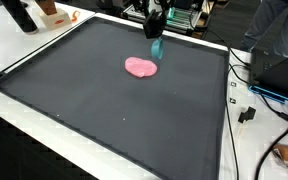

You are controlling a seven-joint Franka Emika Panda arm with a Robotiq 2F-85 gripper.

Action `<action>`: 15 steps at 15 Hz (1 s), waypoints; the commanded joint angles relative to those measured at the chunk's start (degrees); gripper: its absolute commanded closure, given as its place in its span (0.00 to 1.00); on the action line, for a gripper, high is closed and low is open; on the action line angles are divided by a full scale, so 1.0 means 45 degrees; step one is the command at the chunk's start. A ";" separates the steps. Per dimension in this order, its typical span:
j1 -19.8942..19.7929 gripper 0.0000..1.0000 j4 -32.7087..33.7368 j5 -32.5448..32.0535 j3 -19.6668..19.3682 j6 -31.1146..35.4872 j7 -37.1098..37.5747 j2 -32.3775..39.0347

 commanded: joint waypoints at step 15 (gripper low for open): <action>0.0542 0.49 -0.0060 -0.5620 0.0656 0.0945 0.4608 -0.0006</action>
